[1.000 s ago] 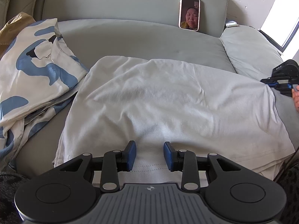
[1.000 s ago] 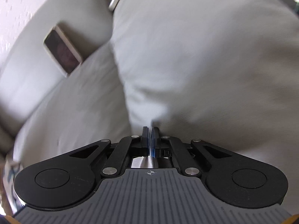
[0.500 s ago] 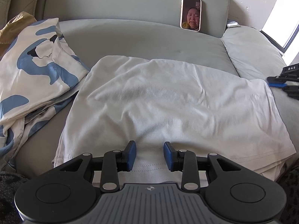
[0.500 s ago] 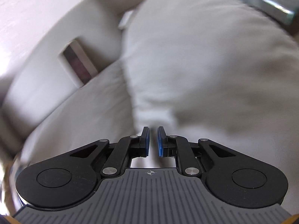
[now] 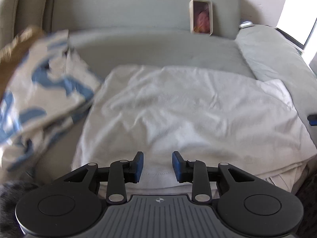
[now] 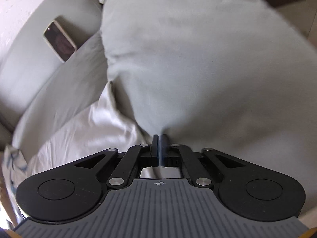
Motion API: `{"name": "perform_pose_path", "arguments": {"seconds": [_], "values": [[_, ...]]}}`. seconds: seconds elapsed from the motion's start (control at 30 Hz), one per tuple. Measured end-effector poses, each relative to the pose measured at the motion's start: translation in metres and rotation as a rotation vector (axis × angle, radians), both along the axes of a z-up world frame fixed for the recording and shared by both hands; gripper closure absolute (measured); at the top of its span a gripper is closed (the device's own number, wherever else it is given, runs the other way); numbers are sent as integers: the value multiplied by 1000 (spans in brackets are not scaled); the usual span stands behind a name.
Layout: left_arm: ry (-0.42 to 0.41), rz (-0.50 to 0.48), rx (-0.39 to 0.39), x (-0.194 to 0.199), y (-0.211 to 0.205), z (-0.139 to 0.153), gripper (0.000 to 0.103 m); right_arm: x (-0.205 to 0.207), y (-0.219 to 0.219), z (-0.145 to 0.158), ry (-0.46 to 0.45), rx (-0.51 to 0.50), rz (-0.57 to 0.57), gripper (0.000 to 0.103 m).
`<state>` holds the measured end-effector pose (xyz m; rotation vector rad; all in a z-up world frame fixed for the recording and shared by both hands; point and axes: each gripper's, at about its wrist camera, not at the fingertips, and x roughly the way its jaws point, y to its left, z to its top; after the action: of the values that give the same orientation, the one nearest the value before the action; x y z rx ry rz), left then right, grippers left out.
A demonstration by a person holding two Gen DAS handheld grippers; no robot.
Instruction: Fold clothes
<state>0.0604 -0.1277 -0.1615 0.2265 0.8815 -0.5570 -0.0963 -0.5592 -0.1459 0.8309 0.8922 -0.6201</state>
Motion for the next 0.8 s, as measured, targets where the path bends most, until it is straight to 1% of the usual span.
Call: {"name": "perform_pose_path", "arguments": {"seconds": [0.03,0.07,0.13,0.17,0.2,0.23,0.27,0.3,0.4,0.43,0.47,0.57,0.6,0.63,0.67,0.7,0.73,0.77,0.8], "values": [[-30,-23,-14,-5,-4,5,74,-2,10,7,-14,-7,26,72],[-55,-41,-30,-9,-10,9,74,1,21,11,-41,2,63,64],[-117,-78,-39,-14,-23,11,71,13,45,14,-107,46,155,64],[-157,-106,-16,-16,-32,8,69,25,56,15,-124,53,201,65],[-169,-126,32,-15,-41,0,69,35,69,14,-127,32,241,64],[-151,-134,85,-13,-48,-9,70,44,82,13,-120,-6,275,64],[-122,-140,126,-12,-52,-17,74,52,95,11,-112,-45,310,64],[-94,-147,140,-15,-51,-21,75,55,106,9,-93,-81,351,64],[-77,-188,147,-34,-37,-19,77,56,133,2,-2,-180,492,65],[-69,-202,152,-40,-32,-17,77,52,140,2,50,-230,547,65],[-50,-210,151,-44,-26,-16,77,42,143,3,103,-259,579,66],[33,-219,136,-49,-9,-15,76,12,145,9,213,-244,593,65],[53,-226,135,-51,-4,-14,75,3,141,10,249,-211,583,65],[60,-226,120,-53,-1,-12,76,-2,134,11,265,-162,554,66],[49,-217,88,-55,2,-8,76,-7,127,14,253,-128,513,66],[37,-208,56,-56,4,-3,74,-17,118,20,203,-99,451,66],[25,-198,24,-57,7,1,74,-29,107,29,126,-68,373,61],[14,-189,-8,-59,9,6,74,-42,95,35,50,-24,280,48],[-8,-175,-30,-60,9,10,73,-54,81,40,-24,33,172,43]]}}
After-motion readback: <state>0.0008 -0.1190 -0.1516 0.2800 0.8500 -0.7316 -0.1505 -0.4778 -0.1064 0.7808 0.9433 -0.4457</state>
